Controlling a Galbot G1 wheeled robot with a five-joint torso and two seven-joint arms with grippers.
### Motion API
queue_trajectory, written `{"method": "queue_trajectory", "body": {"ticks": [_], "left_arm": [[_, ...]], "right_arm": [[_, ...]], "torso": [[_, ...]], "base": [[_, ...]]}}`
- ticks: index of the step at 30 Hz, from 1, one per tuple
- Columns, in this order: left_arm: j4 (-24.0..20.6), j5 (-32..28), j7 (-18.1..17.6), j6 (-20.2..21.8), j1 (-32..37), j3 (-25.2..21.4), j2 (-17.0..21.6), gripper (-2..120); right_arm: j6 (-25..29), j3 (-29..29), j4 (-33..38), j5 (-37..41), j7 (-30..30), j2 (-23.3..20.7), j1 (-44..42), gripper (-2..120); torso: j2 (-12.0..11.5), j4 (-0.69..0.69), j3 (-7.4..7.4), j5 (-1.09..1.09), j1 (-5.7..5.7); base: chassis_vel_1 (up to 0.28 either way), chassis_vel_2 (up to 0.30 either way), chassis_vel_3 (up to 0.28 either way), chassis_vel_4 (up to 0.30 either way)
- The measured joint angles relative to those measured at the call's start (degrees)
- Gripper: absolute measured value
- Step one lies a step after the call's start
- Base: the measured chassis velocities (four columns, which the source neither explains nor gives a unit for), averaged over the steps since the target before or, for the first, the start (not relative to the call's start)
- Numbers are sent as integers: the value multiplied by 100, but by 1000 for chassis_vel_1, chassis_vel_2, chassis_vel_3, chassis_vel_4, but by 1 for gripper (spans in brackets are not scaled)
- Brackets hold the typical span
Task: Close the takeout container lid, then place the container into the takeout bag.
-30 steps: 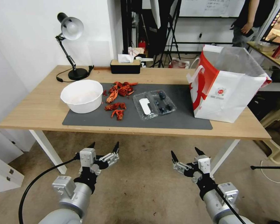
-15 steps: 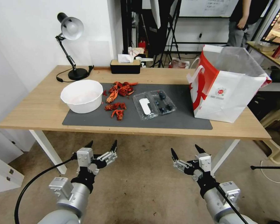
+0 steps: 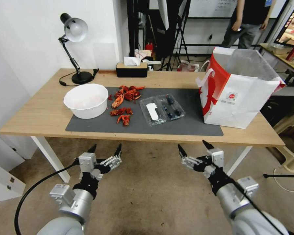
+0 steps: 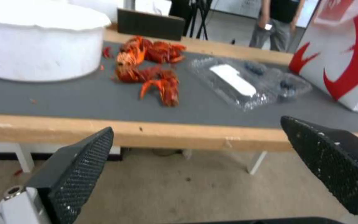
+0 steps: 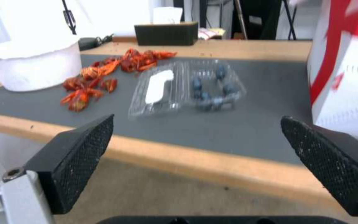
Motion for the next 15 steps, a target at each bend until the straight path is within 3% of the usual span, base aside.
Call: {"method": "queue_trajectory", "body": {"ticks": [8,15], "left_arm": [[-33,11,13,-80,94,-89,-63,100],[-86,23,15,-123,133,-165,-73,100]], "right_arm": [[-589,-184,-530,1223,442,-1028,1544,100],[-1075,-641,-1411,2247,859,-1485,2979,100]], "torso": [[0,2,0,0,-1],[-1,2,1,1,-1]], "base": [[0,0,0,0],[0,0,0,0]]}}
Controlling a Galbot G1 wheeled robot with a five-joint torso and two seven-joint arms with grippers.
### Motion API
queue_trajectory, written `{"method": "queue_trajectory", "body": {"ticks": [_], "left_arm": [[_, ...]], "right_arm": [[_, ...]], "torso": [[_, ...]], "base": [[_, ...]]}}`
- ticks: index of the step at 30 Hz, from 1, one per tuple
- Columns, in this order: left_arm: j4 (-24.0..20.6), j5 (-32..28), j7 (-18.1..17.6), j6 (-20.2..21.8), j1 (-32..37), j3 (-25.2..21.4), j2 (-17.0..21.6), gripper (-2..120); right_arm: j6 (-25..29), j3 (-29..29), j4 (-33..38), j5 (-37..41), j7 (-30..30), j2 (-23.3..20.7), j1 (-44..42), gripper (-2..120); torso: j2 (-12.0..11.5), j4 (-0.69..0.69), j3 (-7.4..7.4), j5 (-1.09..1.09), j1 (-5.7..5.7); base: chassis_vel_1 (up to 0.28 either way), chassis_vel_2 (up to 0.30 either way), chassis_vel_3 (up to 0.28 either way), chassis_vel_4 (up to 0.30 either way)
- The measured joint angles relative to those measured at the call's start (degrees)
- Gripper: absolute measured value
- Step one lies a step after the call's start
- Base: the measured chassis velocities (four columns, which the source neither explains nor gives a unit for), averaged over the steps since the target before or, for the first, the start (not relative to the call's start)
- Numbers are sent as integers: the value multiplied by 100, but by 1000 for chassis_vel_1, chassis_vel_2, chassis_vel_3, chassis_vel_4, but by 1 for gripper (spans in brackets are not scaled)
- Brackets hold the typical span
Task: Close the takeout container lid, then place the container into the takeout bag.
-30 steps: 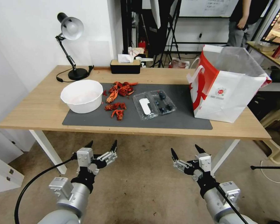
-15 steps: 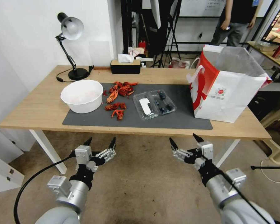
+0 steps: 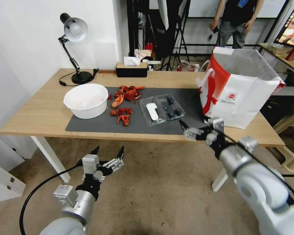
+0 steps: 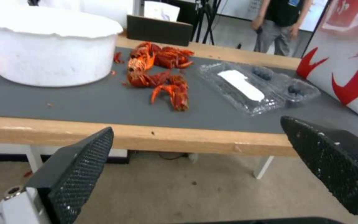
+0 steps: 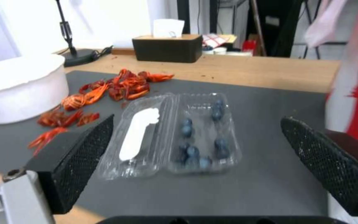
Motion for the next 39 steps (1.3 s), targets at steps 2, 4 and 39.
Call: {"method": "queue_trajectory", "body": {"ticks": [2,4,39], "left_arm": [[0,0,0,-5,-3,-15,3,100],[33,-12,-1,-30,-25,-44,15,100],[178,-67,-19,-212,30,-129,19,100]], "right_arm": [[-126,-159,-167,215,112,-72,294,100],[-380,-612,-528,668,413,-209,946,100],[-1077,-5172,-2653,4633,4210,-1007,5797,100]], "torso": [[0,0,0,-1,0],[0,1,-1,-2,0],[1,0,-1,-1,0]], "base": [[0,0,0,0],[0,0,0,0],[0,0,0,0]]}}
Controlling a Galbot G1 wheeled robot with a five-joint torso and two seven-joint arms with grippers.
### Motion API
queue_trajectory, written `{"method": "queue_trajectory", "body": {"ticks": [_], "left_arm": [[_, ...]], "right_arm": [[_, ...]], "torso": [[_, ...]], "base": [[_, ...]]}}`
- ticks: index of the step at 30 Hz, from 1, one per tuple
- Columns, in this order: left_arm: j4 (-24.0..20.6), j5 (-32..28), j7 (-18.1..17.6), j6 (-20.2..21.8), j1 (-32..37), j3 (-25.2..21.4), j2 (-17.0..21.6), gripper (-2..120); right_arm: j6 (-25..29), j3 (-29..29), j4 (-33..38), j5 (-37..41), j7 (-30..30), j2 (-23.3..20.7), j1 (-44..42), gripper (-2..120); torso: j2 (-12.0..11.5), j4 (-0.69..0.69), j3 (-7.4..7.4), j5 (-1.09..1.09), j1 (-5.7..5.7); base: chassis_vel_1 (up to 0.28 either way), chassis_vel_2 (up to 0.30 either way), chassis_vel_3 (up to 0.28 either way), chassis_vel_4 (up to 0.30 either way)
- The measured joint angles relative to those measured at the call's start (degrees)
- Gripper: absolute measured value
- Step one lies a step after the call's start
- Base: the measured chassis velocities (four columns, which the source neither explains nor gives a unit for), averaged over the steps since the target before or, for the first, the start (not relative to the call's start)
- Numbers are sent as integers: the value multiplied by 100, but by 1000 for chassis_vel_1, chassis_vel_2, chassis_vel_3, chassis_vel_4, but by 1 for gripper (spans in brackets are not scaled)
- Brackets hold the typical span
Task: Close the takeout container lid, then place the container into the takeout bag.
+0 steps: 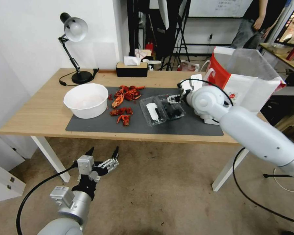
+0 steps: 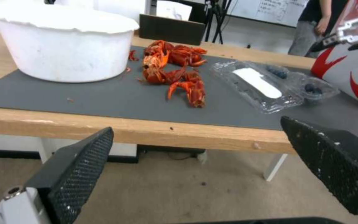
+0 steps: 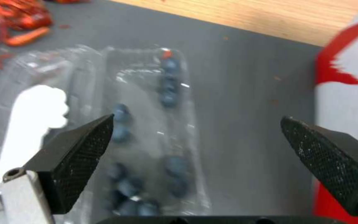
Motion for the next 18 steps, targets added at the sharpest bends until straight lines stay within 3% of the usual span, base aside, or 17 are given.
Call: {"method": "queue_trajectory", "body": {"ticks": [7,18], "left_arm": [[-19,6,6,-21,3,90,9,100],[-1,37,18,-105,51,123,-18,100]], "right_arm": [[6,-105,128,189,-161,-470,68,100],[10,-28,15,230,-392,-436,-164,100]], "torso": [[0,-2,0,0,0],[0,1,0,0,0]], "base": [[0,0,0,0],[0,0,0,0]]}}
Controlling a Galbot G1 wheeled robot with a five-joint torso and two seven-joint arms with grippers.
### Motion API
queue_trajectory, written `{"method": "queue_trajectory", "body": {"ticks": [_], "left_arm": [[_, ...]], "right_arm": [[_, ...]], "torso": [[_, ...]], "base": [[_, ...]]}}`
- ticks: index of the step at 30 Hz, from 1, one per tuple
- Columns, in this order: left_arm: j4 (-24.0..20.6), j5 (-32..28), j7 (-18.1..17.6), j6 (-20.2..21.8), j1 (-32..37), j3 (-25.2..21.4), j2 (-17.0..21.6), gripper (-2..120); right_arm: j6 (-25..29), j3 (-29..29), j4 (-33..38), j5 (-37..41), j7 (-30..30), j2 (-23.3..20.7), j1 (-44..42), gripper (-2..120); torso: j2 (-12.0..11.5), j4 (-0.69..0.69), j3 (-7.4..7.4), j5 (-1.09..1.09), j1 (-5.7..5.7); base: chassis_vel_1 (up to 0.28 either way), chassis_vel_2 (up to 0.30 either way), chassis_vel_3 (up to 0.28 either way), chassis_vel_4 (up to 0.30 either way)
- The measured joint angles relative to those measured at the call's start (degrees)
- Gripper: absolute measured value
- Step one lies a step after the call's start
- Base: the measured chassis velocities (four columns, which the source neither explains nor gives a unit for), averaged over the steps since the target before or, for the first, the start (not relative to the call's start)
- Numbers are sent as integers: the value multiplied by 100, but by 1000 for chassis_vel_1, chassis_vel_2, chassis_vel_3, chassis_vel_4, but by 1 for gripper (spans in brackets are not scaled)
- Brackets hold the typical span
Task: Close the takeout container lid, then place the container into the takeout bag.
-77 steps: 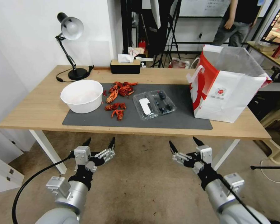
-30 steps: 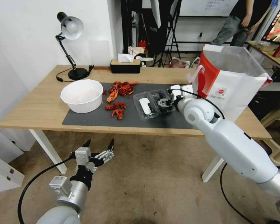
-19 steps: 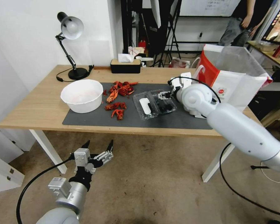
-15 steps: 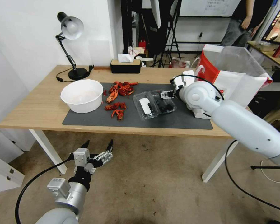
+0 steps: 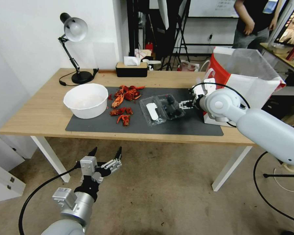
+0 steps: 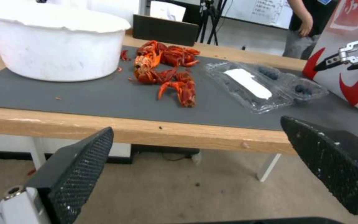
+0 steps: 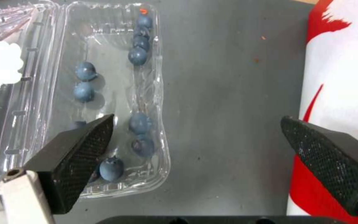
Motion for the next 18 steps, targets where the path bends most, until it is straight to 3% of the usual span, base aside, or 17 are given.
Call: {"method": "queue_trajectory", "body": {"ticks": [18], "left_arm": [[39,87,1,-28,39,2,-76,100]], "right_arm": [[0,-221,-435,-102,-181,250,53,100]], "torso": [[0,-1,0,-1,0]], "base": [[0,0,0,0]]}}
